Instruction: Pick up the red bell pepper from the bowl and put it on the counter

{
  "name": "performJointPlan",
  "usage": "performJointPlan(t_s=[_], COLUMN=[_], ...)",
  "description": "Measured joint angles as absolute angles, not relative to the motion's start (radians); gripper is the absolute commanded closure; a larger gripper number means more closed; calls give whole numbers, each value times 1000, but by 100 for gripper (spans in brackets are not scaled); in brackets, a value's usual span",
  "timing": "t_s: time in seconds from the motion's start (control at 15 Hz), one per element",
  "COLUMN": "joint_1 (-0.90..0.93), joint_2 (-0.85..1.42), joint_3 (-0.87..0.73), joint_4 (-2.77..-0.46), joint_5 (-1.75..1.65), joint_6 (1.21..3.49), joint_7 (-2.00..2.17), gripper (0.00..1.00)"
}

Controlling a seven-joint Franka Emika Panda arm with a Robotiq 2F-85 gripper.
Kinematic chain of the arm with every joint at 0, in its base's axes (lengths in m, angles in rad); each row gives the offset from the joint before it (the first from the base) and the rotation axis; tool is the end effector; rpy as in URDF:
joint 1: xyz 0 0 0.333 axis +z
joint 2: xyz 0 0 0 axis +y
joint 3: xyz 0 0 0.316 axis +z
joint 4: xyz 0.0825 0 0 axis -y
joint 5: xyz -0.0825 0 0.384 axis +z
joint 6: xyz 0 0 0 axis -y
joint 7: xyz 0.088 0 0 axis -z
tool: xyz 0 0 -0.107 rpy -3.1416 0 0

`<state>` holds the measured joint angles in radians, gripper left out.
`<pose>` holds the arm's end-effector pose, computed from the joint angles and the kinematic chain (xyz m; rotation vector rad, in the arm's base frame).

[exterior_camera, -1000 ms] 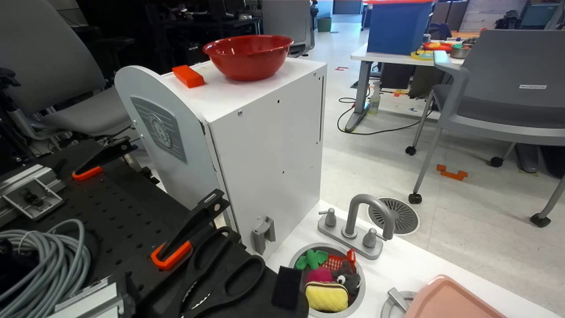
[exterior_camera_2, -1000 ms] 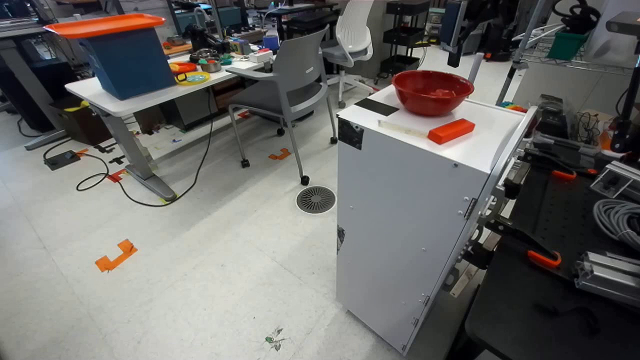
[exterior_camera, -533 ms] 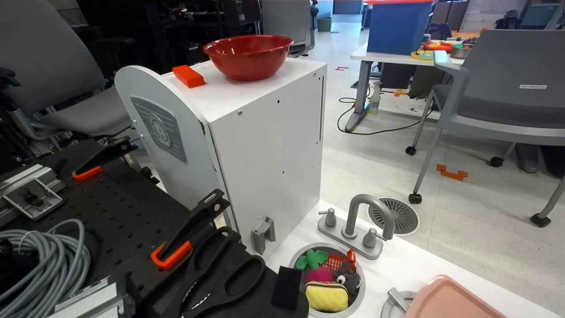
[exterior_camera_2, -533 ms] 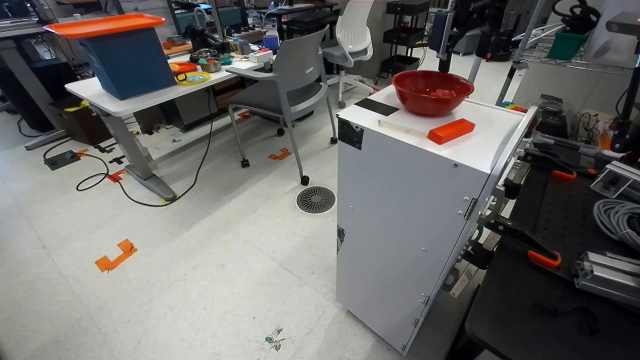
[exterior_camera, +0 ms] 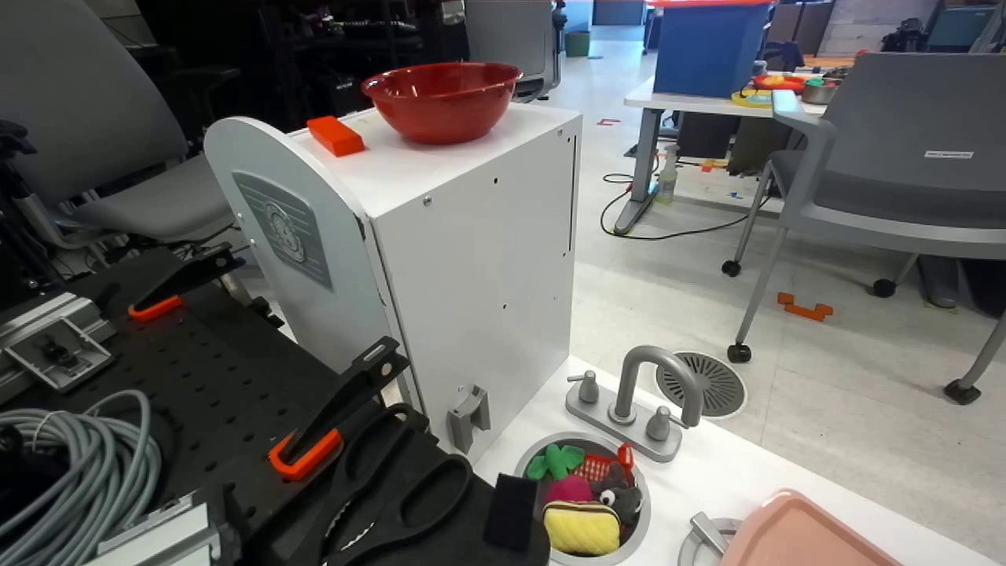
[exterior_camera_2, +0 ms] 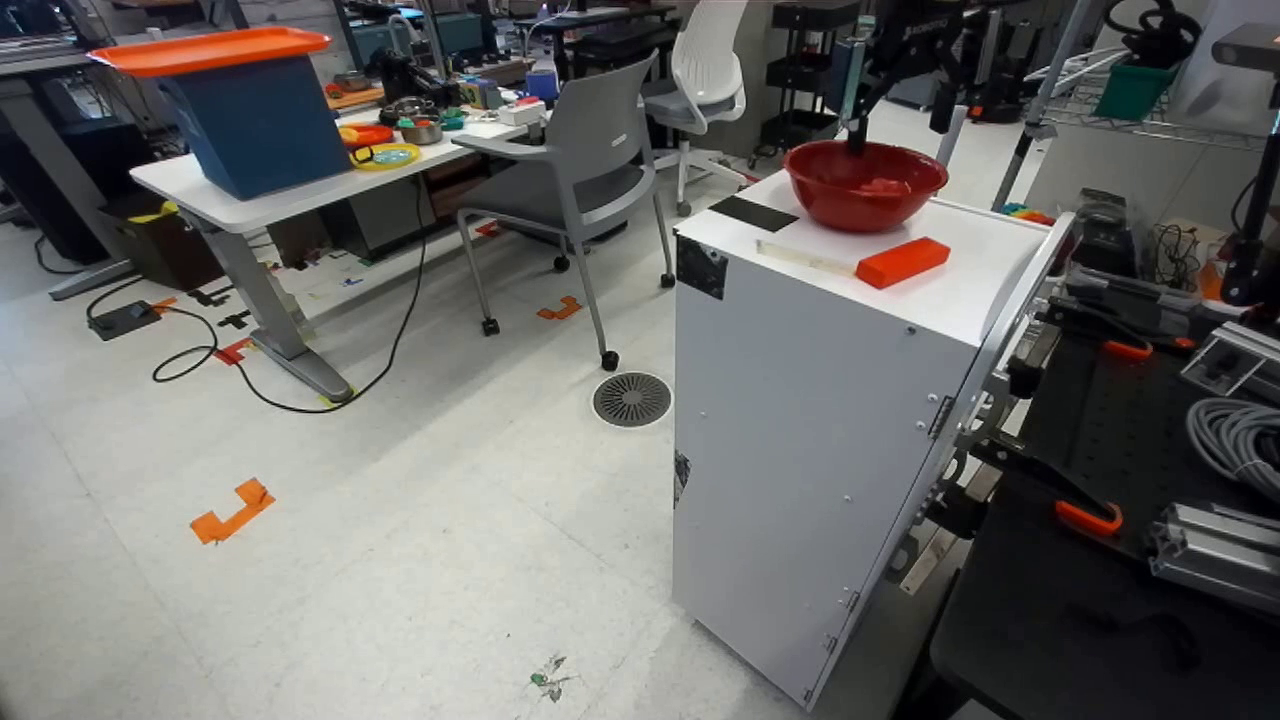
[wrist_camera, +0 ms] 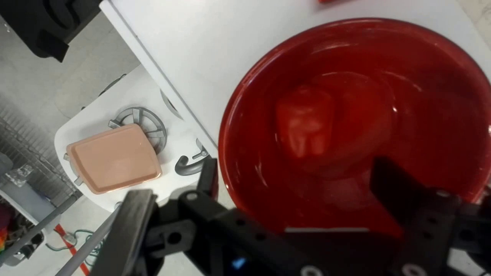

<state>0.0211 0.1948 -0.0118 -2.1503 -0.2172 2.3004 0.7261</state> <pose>0.5578 0.0007 0.3071 2.8563 -0.8336 0.0241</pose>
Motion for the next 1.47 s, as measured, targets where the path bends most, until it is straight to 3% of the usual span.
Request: performJointPlan(t_s=[1.07, 1.13, 1.2, 1.47], joint_1=[44, 44, 44, 44], joint_2=[310, 315, 320, 324], joint_3=[-23, -25, -27, -32], joint_4=[-2114, -2114, -2114, -2112], joint_5=[-104, -104, -104, -104], joint_6=[2313, 2313, 2313, 2313], joint_7=[727, 727, 727, 727], gripper=[0, 23, 26, 58])
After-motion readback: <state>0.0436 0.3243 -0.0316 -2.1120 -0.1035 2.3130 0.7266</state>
